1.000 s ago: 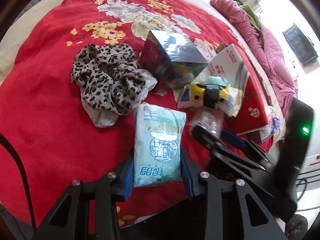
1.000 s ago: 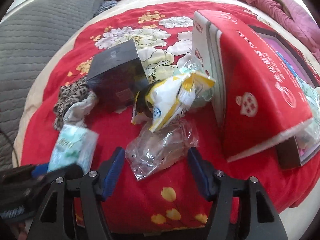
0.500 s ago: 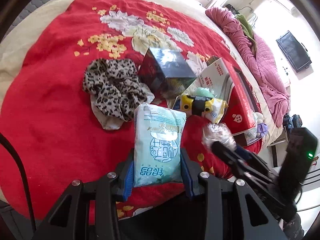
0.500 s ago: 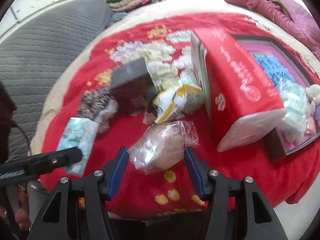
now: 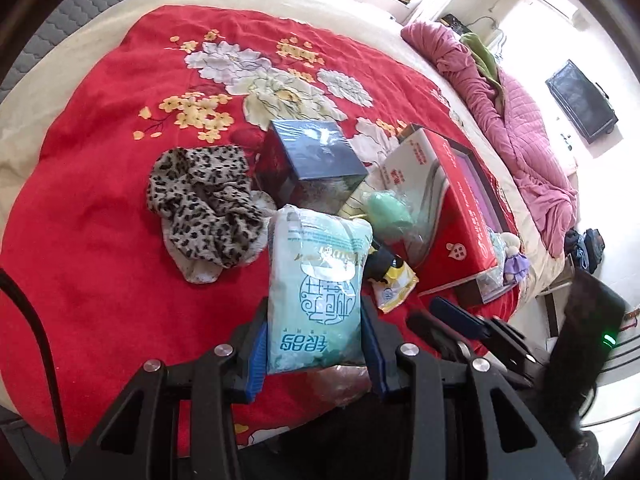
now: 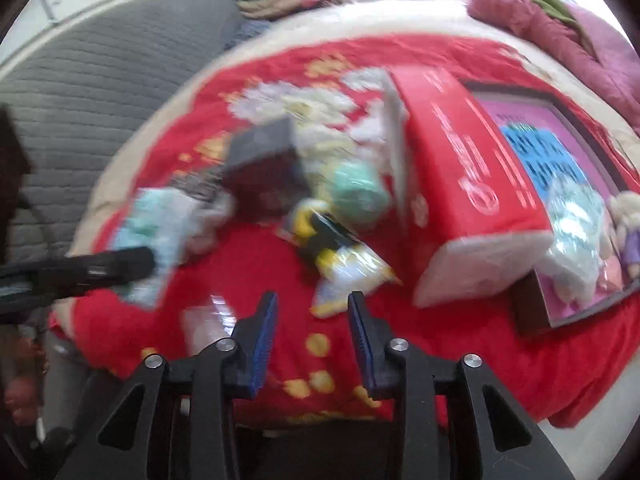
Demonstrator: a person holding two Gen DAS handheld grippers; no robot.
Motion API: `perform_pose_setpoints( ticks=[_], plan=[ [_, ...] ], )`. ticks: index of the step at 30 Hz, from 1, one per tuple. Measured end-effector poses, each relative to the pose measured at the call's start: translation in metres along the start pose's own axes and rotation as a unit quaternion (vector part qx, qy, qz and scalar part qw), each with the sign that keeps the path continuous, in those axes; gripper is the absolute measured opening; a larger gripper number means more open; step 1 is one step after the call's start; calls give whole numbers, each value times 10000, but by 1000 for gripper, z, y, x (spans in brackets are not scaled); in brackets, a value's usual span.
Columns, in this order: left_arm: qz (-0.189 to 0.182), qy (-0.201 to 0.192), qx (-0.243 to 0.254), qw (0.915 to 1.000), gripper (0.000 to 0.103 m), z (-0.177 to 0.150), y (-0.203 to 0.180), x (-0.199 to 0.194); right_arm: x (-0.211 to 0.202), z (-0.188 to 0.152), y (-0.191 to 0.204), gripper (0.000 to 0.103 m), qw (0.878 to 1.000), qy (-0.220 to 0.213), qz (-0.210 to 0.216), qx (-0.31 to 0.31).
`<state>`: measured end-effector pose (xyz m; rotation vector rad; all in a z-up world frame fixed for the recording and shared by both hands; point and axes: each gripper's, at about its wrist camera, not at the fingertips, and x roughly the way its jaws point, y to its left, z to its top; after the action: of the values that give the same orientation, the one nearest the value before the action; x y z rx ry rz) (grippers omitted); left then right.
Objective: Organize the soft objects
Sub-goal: 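Carry the blue wipes pack with the left tool while the right carries the plastic bag to the tray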
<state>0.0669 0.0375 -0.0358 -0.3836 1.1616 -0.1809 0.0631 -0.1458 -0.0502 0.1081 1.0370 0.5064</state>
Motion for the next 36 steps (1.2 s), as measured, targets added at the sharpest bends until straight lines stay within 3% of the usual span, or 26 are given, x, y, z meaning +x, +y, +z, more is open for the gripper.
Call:
perform_pose_setpoints(
  ticks=[2,6,12,13,15,17,22,28,36],
  plan=[
    [12,-45,-82,10000,41,1,6,-3,4,-3,16,67,9986,242,212,-411],
    [82,-139,-205,9997,41,3,21,-13,34,-15,46,67,9902,717,-393,-1134],
    [105,-121,-256,9995,41,1,27,-14,62,-15,57,67,9851,941,-413,-1379],
    [104,-127,-257,9995,41,1,27,-15,70,-16,59,67,9843,1002,-436,-1382],
    [95,-134,-250,9996,41,1,26,-16,79,-18,54,53,9834,1152,-480,-1318],
    [86,-141,-236,9996,41,1,25,-16,79,-16,50,52,9854,1133,-393,-1207],
    [90,-135,-140,9998,41,3,15,-16,53,-6,42,49,9925,721,-260,-951],
    [78,-244,122,9996,41,11,-10,-22,-10,17,14,49,9976,-64,-386,-572],
    [-88,-369,696,9969,41,29,-77,-23,-94,43,-49,49,9903,-1030,-914,183]
  ],
)
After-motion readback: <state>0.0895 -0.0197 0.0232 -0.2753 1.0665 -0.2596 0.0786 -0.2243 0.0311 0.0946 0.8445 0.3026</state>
